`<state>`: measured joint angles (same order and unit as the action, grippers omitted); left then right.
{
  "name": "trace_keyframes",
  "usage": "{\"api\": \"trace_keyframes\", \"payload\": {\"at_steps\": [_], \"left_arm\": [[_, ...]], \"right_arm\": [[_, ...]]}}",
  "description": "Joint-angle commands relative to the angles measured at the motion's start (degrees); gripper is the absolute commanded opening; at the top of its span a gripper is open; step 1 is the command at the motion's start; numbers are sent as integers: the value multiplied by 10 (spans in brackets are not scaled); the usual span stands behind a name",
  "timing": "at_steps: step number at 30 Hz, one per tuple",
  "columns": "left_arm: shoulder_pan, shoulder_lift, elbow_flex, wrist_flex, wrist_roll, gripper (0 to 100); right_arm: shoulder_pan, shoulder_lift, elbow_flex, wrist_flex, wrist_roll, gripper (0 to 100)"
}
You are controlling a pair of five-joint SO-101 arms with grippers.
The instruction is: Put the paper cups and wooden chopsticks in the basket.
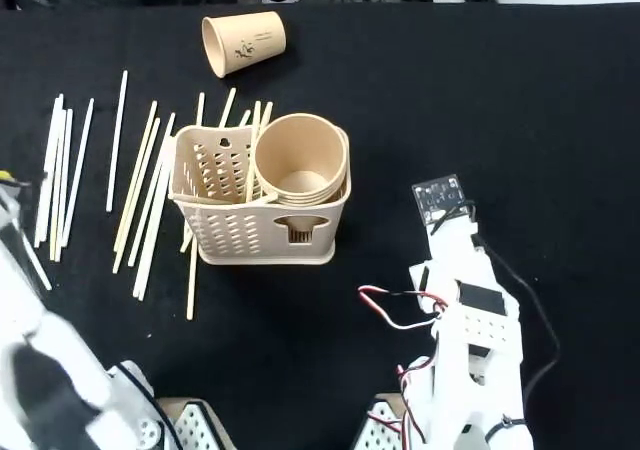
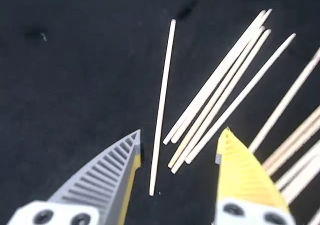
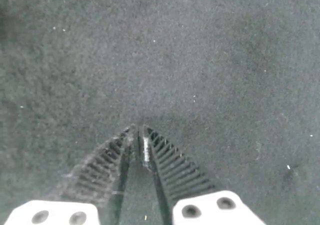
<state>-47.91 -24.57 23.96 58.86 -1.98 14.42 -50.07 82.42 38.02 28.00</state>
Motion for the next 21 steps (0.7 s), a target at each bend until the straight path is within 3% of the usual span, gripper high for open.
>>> {"api": "trace_keyframes", "payload": {"at_steps": [1, 11, 16, 21], "left_arm": [[-10, 182, -142, -8, -4, 243], [-12, 531, -403, -6, -5, 241], [-10, 667, -544, 58, -5, 231], [-12, 762, -713, 163, -5, 55]], "right_arm": [[-6, -10, -1, -10, 6, 12], [-6, -10, -1, -10, 6, 12], [-6, -10, -1, -10, 6, 12], [-6, -10, -1, -10, 6, 12]]}}
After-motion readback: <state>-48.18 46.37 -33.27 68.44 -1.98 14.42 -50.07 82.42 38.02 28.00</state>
